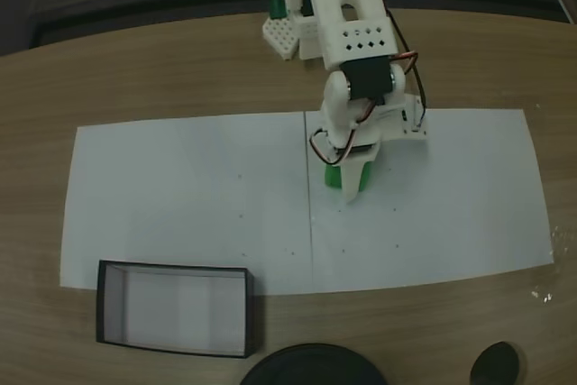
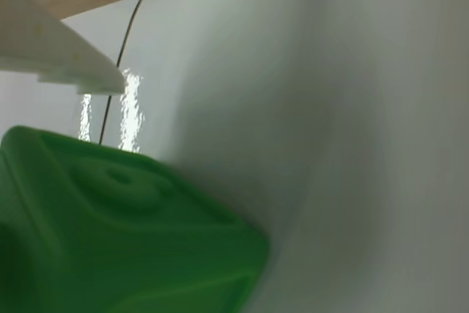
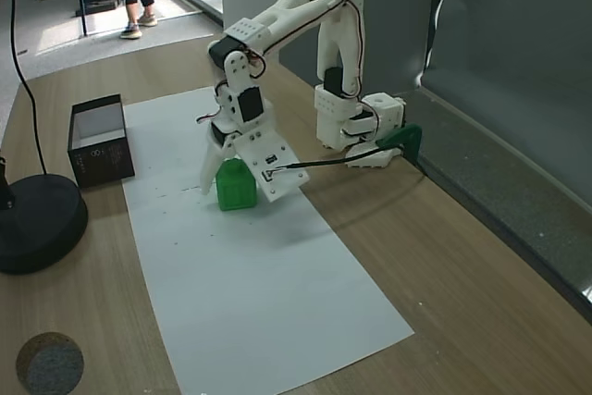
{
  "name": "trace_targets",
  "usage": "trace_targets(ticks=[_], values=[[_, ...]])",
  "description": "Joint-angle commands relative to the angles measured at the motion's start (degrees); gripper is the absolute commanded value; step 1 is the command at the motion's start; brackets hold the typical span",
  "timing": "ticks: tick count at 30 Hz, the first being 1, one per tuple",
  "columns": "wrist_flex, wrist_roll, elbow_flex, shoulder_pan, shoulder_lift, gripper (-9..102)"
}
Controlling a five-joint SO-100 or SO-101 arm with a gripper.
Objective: Grab a green square and put it in the box.
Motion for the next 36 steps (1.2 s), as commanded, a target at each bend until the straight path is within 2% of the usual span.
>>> trace_targets(ticks=[1,4,11,16,19,23,27,30,33,36], values=[[-1.0,1.0,-1.6,0.0,-0.2,41],[-1.8,1.1,-1.8,0.0,-1.1,37],[-1.7,1.4,-3.5,-0.1,-0.7,14],[-0.9,1.4,-7.3,0.2,-0.3,12],[3.9,1.2,-15.7,1.7,-0.3,12],[12.8,1.0,-36.9,7.8,1.4,12],[15.6,0.9,-59.6,16.3,2.2,12],[12.2,1.3,-68.6,25.0,1.3,12],[5.0,1.5,-69.0,32.6,-1.6,12],[1.4,1.5,-69.3,36.7,-7.6,12]])
